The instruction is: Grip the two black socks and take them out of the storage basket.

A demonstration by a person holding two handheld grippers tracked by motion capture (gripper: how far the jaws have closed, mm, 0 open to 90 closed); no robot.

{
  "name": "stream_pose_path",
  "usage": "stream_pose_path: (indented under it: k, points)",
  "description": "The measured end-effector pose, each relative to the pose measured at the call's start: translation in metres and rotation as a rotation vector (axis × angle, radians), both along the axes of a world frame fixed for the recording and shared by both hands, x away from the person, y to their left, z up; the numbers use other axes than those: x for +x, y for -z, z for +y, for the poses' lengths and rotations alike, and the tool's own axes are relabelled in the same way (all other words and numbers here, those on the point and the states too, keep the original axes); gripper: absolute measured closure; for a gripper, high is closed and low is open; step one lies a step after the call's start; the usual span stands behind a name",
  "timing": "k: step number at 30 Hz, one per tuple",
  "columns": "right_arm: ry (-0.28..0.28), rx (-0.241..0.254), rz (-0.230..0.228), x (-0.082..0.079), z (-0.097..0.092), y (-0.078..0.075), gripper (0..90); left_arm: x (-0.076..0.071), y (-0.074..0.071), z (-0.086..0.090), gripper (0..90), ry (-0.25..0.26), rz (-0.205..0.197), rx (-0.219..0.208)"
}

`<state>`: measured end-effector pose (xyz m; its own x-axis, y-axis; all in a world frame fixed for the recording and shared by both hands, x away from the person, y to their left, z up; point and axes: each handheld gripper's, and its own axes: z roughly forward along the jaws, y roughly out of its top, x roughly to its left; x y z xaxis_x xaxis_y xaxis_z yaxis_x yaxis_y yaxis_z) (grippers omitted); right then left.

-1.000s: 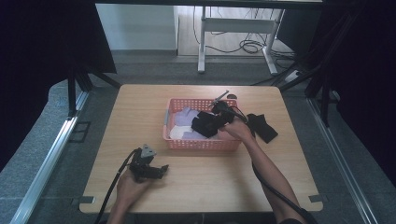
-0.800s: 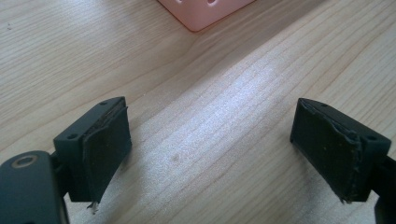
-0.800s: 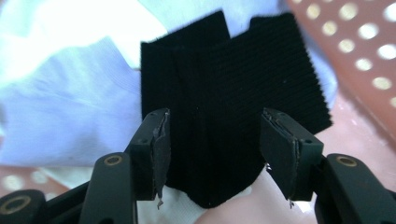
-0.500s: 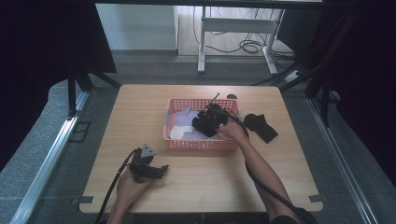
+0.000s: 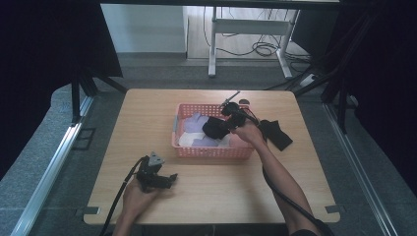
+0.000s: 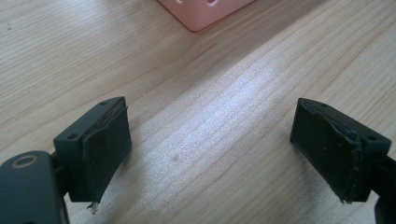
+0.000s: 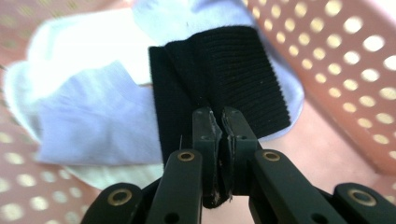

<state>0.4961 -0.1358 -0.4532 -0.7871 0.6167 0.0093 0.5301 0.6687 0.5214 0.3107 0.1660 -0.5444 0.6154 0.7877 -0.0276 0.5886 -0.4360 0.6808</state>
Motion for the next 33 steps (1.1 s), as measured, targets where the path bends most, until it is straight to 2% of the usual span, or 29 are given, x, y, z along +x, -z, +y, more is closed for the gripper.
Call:
stream_pose_path:
  k: [17, 33]
  points:
    - [0.005, 0.115, -0.104, -0.017, -0.022, -0.062, 85.5, 0.000, 0.000, 0.000, 11.9, -0.001, -0.001, -0.001]
    - [0.052, 0.170, -0.187, -0.026, -0.052, -0.109, 85.5, 0.000, 0.000, 0.000, 11.9, 0.000, -0.003, 0.001]
